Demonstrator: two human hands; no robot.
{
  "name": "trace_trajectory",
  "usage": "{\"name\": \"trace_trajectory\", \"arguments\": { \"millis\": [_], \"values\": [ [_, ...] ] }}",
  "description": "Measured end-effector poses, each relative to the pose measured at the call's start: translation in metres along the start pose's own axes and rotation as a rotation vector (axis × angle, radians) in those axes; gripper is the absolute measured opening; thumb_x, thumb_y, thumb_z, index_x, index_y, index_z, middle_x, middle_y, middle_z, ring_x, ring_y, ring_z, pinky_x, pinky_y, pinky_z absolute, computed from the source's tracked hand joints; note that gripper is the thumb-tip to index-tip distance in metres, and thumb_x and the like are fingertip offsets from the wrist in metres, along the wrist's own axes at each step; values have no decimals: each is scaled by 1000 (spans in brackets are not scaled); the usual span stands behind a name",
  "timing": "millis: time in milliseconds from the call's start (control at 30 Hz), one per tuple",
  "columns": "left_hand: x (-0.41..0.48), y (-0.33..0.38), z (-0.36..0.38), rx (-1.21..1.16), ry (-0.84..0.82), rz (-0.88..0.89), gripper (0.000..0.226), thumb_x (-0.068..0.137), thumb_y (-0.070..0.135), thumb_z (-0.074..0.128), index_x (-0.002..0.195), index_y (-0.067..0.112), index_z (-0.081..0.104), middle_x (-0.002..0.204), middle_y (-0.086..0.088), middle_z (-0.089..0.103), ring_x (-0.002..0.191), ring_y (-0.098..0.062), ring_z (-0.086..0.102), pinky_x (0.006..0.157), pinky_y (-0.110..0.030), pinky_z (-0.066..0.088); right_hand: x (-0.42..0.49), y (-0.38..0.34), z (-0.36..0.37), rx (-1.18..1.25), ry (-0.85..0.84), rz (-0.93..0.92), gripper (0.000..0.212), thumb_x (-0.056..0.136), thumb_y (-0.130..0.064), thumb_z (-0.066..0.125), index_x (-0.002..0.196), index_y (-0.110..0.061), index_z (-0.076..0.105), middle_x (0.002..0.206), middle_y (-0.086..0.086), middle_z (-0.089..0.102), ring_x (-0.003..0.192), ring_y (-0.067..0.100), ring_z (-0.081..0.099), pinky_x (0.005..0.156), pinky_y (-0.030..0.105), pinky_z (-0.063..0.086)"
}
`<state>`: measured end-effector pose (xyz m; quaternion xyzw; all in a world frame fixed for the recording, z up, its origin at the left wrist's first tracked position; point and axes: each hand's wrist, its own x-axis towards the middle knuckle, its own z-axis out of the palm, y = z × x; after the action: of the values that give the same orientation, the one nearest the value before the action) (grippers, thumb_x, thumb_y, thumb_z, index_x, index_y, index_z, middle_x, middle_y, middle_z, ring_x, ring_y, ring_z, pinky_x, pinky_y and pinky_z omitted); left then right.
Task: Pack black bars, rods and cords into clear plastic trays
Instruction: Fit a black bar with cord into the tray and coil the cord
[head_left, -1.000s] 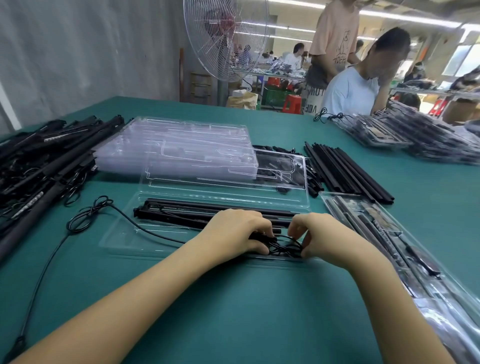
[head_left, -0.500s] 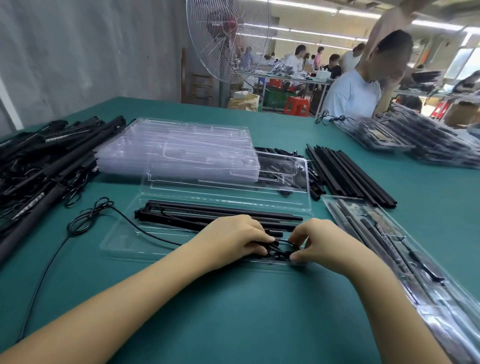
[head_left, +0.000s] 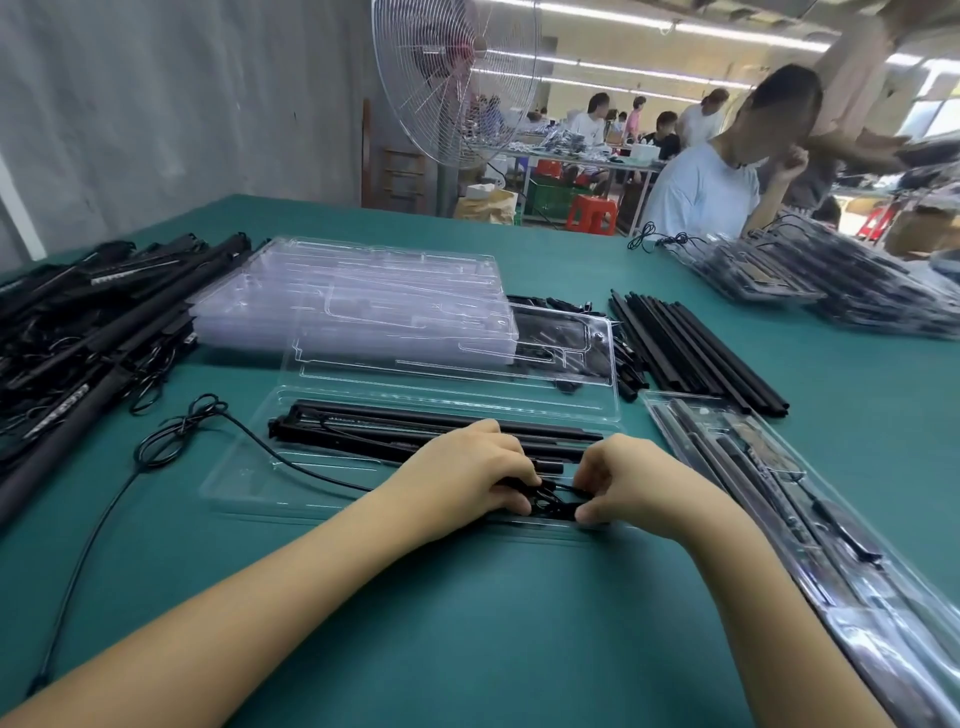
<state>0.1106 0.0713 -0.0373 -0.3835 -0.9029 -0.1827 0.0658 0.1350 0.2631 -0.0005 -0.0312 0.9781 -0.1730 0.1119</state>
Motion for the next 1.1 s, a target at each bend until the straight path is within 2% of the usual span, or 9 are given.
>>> {"name": "trace_trajectory", "arguments": {
  "millis": [67,133,200,367,567,700,867,967,1100],
  "values": [
    [3,2,0,43,-6,3,31,86,38,64,112,22,69,110,8,64,100,-12,44,83,-30,41,-1,1,-1,52,7,3,26,74,-32,77,90,-14,69,87,0,69,80,14,65,71,25,52],
    [2,4,1,72,1,30,27,87,37,63,107,21,71,108,6,65,98,-15,46,80,-35,44,-2,-2,0,99,23,19,44,74,-48,73,81,-5,68,73,5,69,66,17,65,60,25,47],
    [2,3,2,89,18,74,24,87,34,63,102,19,73,106,3,65,97,-17,48,77,-37,46,0,-8,4,79,60,50,57,72,-54,71,75,2,60,65,8,60,59,18,53,54,26,36],
    [11,-1,-4,-88,-60,16,32,77,35,74,103,18,67,102,2,60,94,-10,45,82,-28,40,0,-21,9,16,79,112,44,72,-45,76,74,-14,46,66,-2,49,64,17,46,50,27,30],
    [22,5,-5,-109,-106,-65,39,70,39,78,94,16,58,91,5,55,87,-12,48,80,-35,43,1,-20,6,46,39,134,40,72,-39,78,80,-12,50,73,2,52,66,18,46,56,27,33],
    [20,4,-2,-116,-99,-63,34,74,36,75,96,17,57,95,5,55,91,-12,49,81,-35,44,1,-15,4,44,32,97,35,72,-37,79,82,-9,59,75,3,59,67,17,52,58,27,40],
    [19,0,-2,-218,-103,-72,22,81,26,72,97,17,59,96,7,58,89,-7,50,77,-19,40,-6,12,-9,209,-68,9,21,73,-20,80,92,-24,72,83,-7,71,75,5,64,73,19,50],
    [19,-2,-4,-250,-118,-91,18,81,21,70,96,20,60,93,12,56,79,6,48,68,-4,34,-6,21,-13,218,-115,1,29,73,-11,78,97,-27,73,84,-8,72,72,1,64,68,14,48],
    [17,-5,-4,-293,-106,-114,18,80,16,69,93,25,60,91,16,57,74,22,45,65,-3,35,-4,22,-12,225,-96,-3,30,72,-8,78,93,-29,73,70,-13,67,58,-1,60,57,11,45]
  ]
}}
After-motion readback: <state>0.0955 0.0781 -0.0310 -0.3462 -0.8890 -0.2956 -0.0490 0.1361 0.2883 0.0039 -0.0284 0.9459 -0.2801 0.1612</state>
